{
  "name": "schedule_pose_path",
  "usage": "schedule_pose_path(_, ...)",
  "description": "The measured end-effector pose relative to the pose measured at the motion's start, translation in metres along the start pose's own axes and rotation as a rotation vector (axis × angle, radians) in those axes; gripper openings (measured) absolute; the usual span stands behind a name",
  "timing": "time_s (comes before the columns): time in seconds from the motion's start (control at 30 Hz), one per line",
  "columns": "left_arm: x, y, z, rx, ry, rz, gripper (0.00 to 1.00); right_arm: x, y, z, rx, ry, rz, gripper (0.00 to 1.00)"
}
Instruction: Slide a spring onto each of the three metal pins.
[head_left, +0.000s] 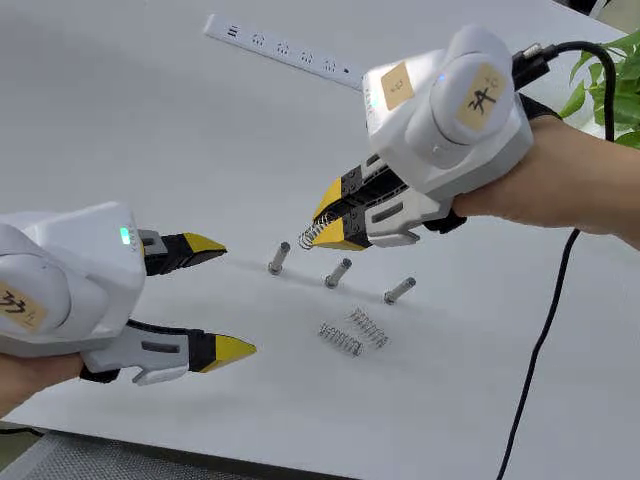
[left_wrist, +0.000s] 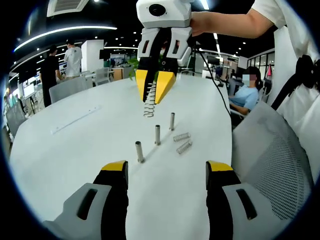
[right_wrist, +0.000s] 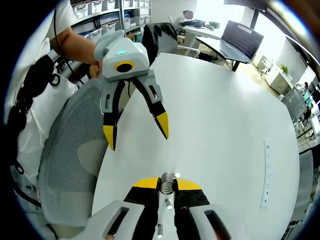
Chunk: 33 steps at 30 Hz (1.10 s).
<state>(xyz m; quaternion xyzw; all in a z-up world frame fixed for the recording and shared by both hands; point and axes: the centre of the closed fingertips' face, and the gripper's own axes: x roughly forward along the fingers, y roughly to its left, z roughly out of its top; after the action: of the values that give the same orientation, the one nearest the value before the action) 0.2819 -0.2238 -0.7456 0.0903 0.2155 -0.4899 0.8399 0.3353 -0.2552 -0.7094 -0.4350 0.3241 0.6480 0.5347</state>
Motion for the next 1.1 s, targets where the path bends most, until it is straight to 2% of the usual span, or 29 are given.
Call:
schedule_pose_path(0.37,0.003,0.002,-0.011,0.007,0.004,-0.007,0.74,0.021,-0.014,-0.006,-0.039,0.073,0.021,0.07)
schedule_pose_path(0.67,0.005,0.005,-0.015,-0.007,-0.016,-0.004,0.80,0.039,-0.022,-0.013,-0.059,0.115,0.043,0.07)
schedule_pose_path(0.87,0.006,0.005,-0.018,-0.019,-0.022,-0.008,0.81,0.045,-0.022,-0.015,-0.057,0.133,0.058,0.07)
schedule_pose_path(1.1,0.007,0.004,-0.016,-0.035,-0.053,-0.014,0.84,0.048,-0.020,-0.016,-0.053,0.143,0.067,0.07)
